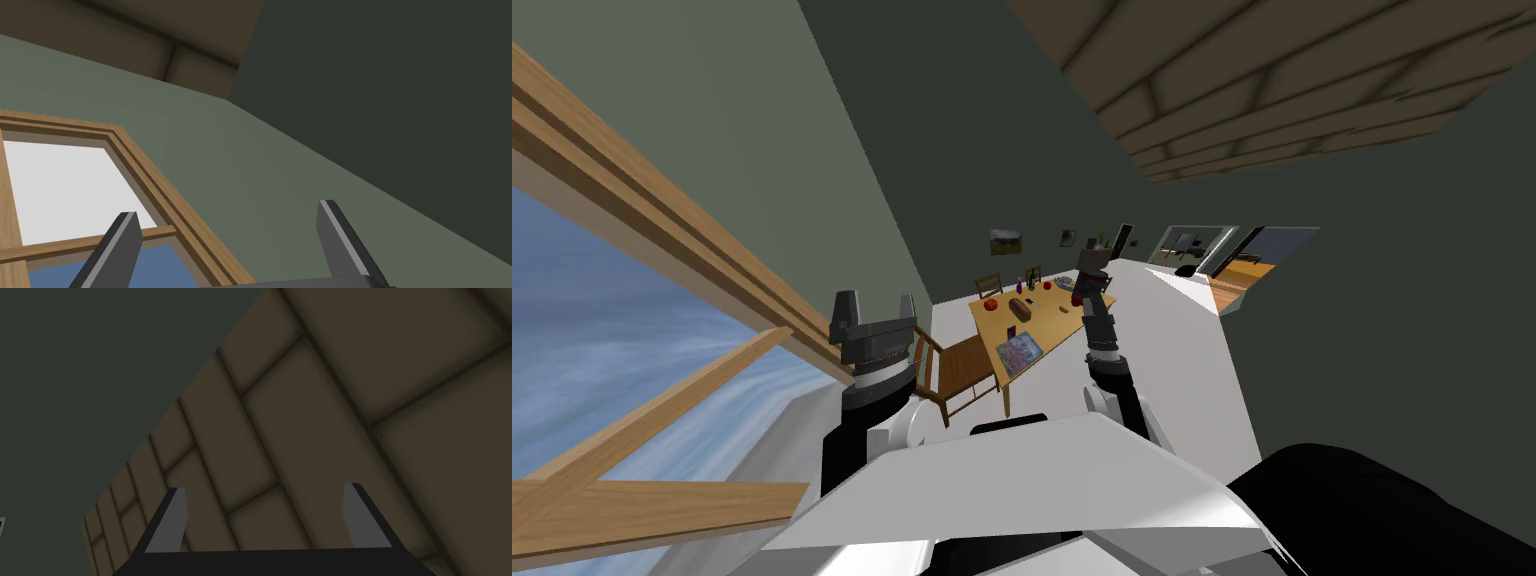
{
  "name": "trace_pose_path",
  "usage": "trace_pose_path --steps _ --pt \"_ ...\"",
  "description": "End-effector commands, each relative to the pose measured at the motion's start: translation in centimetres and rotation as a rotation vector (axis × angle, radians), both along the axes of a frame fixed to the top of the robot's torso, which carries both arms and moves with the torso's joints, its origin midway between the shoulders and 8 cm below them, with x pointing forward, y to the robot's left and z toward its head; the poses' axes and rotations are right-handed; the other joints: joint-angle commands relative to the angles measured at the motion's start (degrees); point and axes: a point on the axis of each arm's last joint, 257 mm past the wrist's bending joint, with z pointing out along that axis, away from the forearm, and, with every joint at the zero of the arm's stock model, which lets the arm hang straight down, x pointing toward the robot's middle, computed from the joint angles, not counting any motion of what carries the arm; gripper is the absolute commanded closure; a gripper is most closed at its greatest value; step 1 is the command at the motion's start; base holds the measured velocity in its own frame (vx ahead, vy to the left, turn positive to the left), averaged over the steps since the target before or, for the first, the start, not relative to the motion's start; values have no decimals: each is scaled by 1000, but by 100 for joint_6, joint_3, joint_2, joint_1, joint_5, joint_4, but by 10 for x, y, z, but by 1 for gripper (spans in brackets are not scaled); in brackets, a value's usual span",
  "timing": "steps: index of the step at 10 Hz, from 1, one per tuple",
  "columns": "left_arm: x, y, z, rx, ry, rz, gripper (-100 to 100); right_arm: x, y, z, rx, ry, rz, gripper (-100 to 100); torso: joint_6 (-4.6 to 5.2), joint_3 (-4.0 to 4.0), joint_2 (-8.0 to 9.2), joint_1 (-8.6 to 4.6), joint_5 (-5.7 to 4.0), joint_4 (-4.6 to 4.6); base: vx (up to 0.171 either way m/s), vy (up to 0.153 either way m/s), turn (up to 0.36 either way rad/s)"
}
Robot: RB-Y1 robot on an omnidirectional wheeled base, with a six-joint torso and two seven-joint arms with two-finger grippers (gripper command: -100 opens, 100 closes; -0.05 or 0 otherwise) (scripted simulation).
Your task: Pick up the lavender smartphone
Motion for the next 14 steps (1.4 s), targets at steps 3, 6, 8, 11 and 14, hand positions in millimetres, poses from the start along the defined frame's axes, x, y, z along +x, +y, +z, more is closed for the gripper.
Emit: trace_pose_path --steps 3,6,8,11,14 --pt "0 0 0 0 0 0 0 2 7 -22 -103 63 13 -100 -2 0 -1 -32 -7 0 4 -75 180" --pt "0 0 0 0 0 0 0 4 13 -53 -222 142 27 -100 -2 2 3 -44 -10 1 -10 -115 261" --pt "0 0 0 0 0 0 0 4 16 -81 -317 206 42 -100 -2 -1 -2 -62 -14 0 -6 -145 315" --pt "0 0 0 0 0 0 0 -1 17 -133 -469 318 77 -100 -1 -4 -7 -60 -14 -1 -18 -146 410" --pt "0 0 0 0 0 0 0 -8 15 -175 -595 404 115 -100 -2 -5 -10 -36 -9 -2 -26 -91 322"
